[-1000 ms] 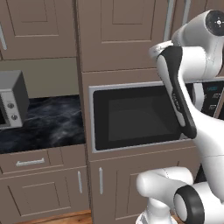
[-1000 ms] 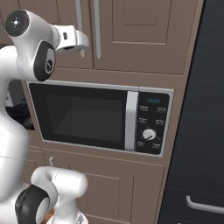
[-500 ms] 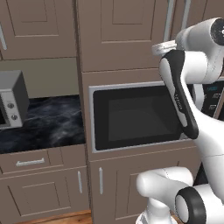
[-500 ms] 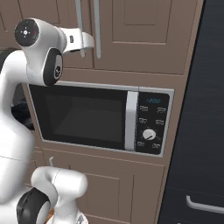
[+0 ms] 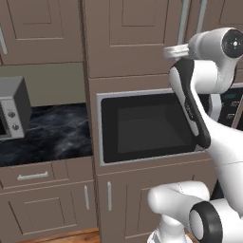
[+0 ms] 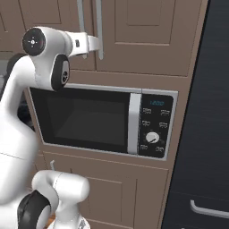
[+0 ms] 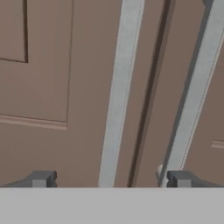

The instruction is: Move the bowls from the cabinet to the plates on the dining table.

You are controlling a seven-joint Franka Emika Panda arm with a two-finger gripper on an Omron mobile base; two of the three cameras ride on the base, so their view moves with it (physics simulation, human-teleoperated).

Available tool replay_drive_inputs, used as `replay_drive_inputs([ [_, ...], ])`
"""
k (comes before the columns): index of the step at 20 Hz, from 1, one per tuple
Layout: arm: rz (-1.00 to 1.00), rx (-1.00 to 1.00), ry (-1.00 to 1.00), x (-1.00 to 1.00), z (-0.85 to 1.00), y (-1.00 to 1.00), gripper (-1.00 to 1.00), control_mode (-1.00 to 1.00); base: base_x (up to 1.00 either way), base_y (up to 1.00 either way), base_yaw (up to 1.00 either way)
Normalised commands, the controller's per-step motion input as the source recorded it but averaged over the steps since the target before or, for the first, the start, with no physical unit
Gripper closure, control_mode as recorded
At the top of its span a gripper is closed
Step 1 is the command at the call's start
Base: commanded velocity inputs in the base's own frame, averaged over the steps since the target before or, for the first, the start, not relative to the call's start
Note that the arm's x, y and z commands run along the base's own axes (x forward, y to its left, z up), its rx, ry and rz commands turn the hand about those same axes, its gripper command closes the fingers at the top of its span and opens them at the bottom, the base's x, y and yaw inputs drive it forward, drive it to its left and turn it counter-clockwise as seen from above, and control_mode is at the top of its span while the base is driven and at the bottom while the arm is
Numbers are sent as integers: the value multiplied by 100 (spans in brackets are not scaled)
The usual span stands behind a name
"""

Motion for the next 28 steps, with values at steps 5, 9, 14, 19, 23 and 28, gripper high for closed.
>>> replay_drive_inputs([
  [5, -6, 0, 0, 23, 2, 0, -100, -100, 0, 0, 0],
  [9, -4, 1, 0, 26, 4, 0, -100, -100, 0, 0, 0],
  [14, -1, 4, 2, 29, 5, -2, -100, -100, 0, 0, 0],
  [19, 2, 7, 0, 27, 0, -3, -100, -100, 0, 0, 0],
  [23, 3, 7, 0, 28, 0, -2, -100, -100, 0, 0, 0],
  [28, 3, 5, 0, 31, 0, 0, -100, -100, 0, 0, 0],
])
